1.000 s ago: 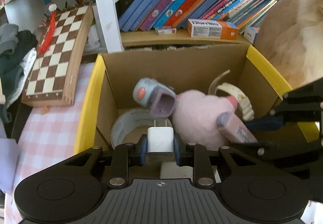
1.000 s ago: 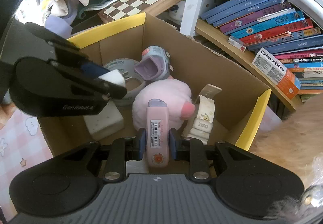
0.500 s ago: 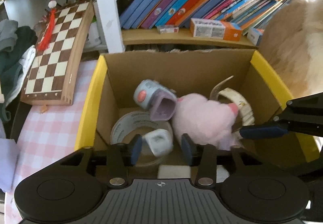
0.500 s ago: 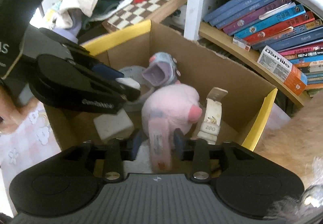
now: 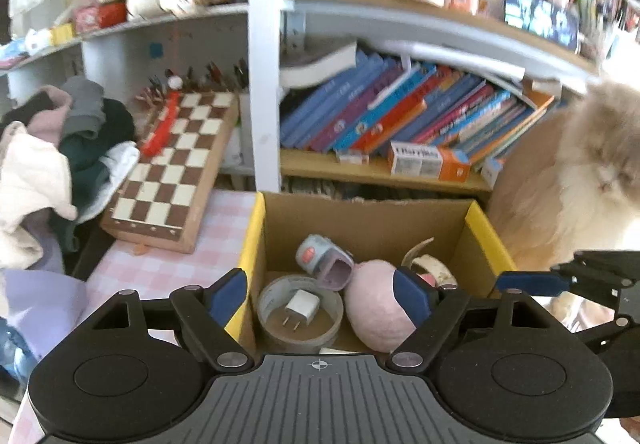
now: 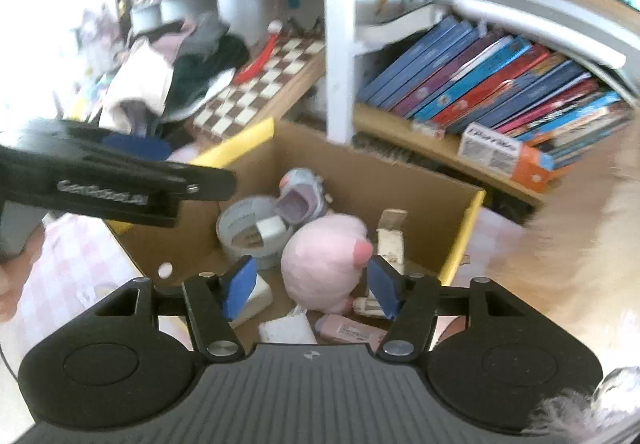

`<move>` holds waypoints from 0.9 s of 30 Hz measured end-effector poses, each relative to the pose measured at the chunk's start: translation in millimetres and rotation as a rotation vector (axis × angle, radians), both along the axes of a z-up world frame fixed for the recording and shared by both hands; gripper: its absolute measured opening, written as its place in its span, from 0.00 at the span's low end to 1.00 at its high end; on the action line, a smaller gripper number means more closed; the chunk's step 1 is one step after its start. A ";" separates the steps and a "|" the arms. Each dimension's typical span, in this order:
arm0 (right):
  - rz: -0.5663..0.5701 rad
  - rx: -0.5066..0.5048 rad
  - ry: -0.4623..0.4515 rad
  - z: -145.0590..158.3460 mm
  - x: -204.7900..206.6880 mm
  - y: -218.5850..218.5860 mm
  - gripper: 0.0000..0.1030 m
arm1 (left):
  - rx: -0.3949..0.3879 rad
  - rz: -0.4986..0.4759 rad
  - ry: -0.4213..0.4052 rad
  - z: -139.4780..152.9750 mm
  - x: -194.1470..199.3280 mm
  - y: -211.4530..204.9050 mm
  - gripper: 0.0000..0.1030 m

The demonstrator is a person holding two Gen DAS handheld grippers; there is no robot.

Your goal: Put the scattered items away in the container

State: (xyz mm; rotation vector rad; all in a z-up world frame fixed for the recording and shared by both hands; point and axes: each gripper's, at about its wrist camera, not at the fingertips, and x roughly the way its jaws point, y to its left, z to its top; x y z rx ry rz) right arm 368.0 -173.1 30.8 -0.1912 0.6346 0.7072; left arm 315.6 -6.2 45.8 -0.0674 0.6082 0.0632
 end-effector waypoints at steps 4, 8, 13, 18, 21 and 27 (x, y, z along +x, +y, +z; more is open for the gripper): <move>-0.062 0.033 -0.059 14.2 -30.7 -17.9 0.66 | 0.002 0.010 -0.085 17.0 -34.5 -5.0 0.88; -0.150 0.052 -0.095 19.4 -68.4 -34.9 0.70 | 0.023 -0.012 -0.133 23.3 -75.0 -14.8 0.92; -0.252 0.053 -0.137 15.2 -134.1 -49.3 0.84 | 0.012 -0.012 -0.125 11.7 -132.0 -25.1 0.95; -0.409 0.006 -0.151 -9.7 -205.7 -55.4 0.90 | 0.027 0.016 -0.083 -15.7 -202.7 -37.5 0.95; -0.484 0.011 -0.104 -19.9 -238.6 -59.0 0.90 | 0.035 0.007 -0.057 -27.0 -238.7 -38.5 0.95; -0.502 0.007 -0.163 -18.8 -296.4 -56.8 0.93 | 0.056 0.001 -0.072 -24.1 -280.2 -35.4 0.96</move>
